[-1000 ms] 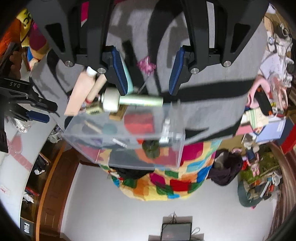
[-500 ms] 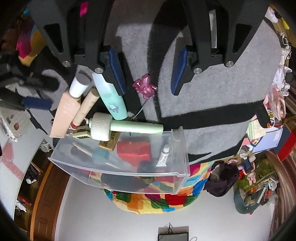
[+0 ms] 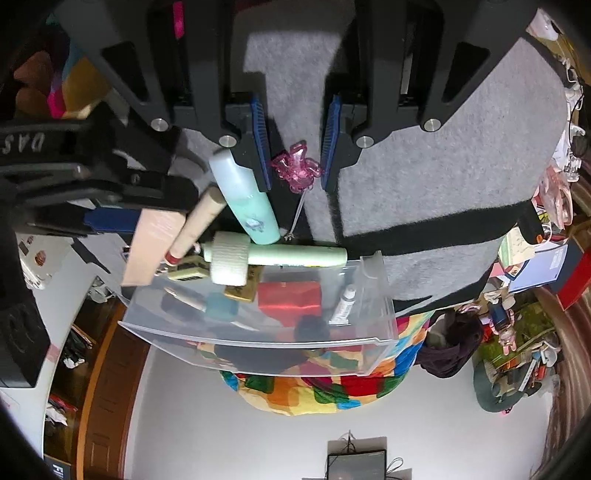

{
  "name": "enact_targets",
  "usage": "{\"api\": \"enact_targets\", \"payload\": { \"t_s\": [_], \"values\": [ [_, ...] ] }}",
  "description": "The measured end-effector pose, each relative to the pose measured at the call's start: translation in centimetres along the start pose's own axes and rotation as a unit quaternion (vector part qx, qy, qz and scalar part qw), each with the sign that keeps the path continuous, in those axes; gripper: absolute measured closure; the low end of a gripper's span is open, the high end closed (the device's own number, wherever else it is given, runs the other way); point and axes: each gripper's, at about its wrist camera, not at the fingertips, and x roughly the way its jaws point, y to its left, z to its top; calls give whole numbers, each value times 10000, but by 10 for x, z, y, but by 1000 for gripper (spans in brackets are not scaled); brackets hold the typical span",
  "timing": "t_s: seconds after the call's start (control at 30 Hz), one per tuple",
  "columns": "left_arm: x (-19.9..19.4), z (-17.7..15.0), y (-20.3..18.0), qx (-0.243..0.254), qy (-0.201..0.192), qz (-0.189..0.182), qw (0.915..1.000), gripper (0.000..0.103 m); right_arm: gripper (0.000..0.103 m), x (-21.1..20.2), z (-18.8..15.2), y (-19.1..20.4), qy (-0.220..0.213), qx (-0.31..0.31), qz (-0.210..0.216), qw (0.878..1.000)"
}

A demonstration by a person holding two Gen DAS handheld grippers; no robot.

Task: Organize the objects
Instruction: 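Grasp the pink charm with the left tool while the right tool grasps the beige tube, then carry the pink charm into the clear box while the right tool places the beige tube there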

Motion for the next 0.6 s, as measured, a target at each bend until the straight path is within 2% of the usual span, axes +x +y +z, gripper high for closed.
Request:
{"api": "enact_targets", "payload": {
  "t_s": [0.07, 0.1, 0.13, 0.37, 0.43, 0.6],
  "values": [
    [-4, -2, 3, -8, -9, 15, 10000, 76, 54, -4, -2, -5, 64, -50, 1, 10000],
    [-7, -3, 5, -18, -15, 11, 10000, 76, 64, -5, -2, -8, 89, -69, -29, 9999],
    [-10, -5, 7, -28, -23, 14, 10000, 76, 69, -7, -4, -12, 105, -96, -46, 9999],
    [-24, -15, 14, -11, -1, -99, 10000, 76, 79, -29, -20, -32, 119, -448, -438, 9980],
    [-24, -17, 14, 7, 20, -94, 10000, 76, 86, -34, -24, -38, 123, -528, -583, 9968],
    [-19, -17, 14, -72, 30, -39, 10000, 76, 86, -44, -33, -48, 16, -511, -835, 9952]
  ]
}}
